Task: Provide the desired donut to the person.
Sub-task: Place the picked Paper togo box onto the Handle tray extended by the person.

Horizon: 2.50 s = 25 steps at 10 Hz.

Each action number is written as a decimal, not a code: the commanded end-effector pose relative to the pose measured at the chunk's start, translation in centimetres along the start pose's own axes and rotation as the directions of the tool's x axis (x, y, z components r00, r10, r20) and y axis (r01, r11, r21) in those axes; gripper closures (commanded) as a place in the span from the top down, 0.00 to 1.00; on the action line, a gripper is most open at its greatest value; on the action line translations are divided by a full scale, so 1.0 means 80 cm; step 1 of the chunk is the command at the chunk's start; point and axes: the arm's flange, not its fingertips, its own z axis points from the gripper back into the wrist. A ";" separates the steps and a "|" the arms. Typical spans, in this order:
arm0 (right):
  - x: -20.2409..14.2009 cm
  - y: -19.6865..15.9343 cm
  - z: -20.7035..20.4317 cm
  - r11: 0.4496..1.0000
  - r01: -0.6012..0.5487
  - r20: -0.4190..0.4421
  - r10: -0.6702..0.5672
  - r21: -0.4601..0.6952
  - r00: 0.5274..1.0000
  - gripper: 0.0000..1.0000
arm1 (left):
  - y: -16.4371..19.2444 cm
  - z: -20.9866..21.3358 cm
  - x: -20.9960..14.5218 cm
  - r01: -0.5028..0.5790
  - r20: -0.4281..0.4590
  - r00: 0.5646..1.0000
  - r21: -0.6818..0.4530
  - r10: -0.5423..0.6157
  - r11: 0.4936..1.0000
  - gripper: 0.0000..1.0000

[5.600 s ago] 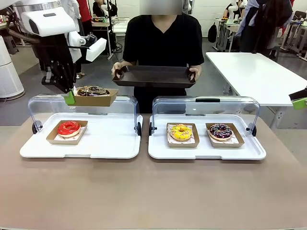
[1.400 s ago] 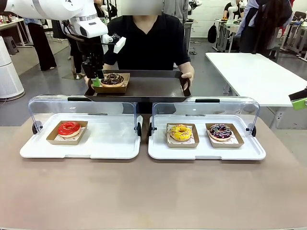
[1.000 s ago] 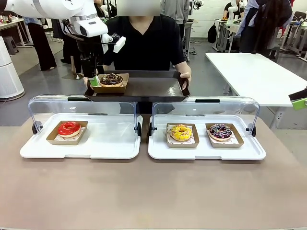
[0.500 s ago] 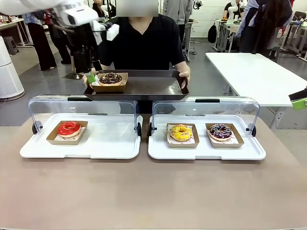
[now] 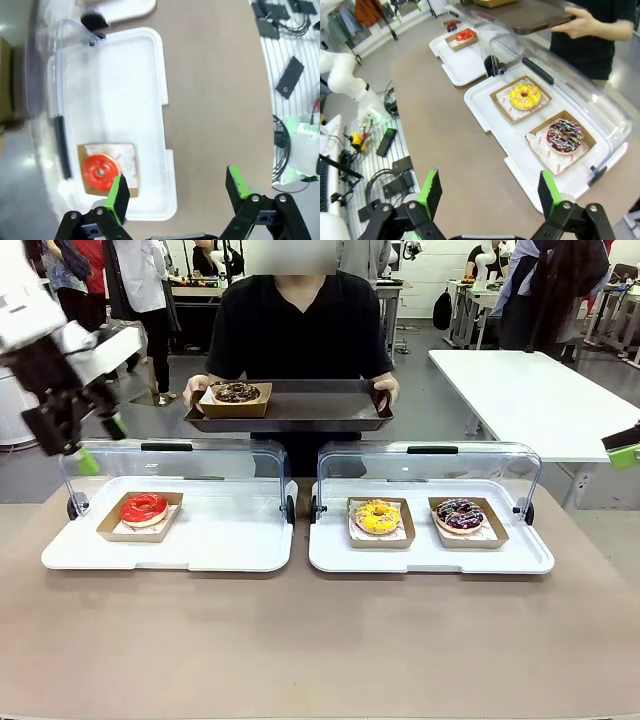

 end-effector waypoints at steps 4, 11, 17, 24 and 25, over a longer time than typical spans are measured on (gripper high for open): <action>0.002 -0.003 -0.001 1.000 -0.012 0.032 0.012 0.010 0.999 1.00 | -0.006 -0.008 -0.025 -0.027 0.010 1.000 0.015 0.027 1.000 1.00; 0.002 -0.003 -0.001 1.000 -0.012 0.032 0.012 0.010 0.999 1.00 | 0.062 0.025 -0.127 0.075 0.446 0.894 -0.207 0.026 0.975 1.00; 0.002 -0.003 -0.001 1.000 -0.012 0.032 0.012 0.010 0.999 1.00 | 0.044 0.038 -0.294 -0.054 0.745 0.667 0.087 -0.029 0.995 1.00; 0.002 -0.003 -0.001 1.000 -0.012 0.032 0.012 0.010 0.999 1.00 | 0.003 0.038 -0.333 -0.126 0.748 0.664 0.097 0.011 0.987 1.00; 0.002 -0.003 -0.001 1.000 -0.012 0.032 0.012 0.010 0.999 1.00 | 0.008 0.044 -0.338 -0.136 0.756 0.654 0.078 0.030 0.988 1.00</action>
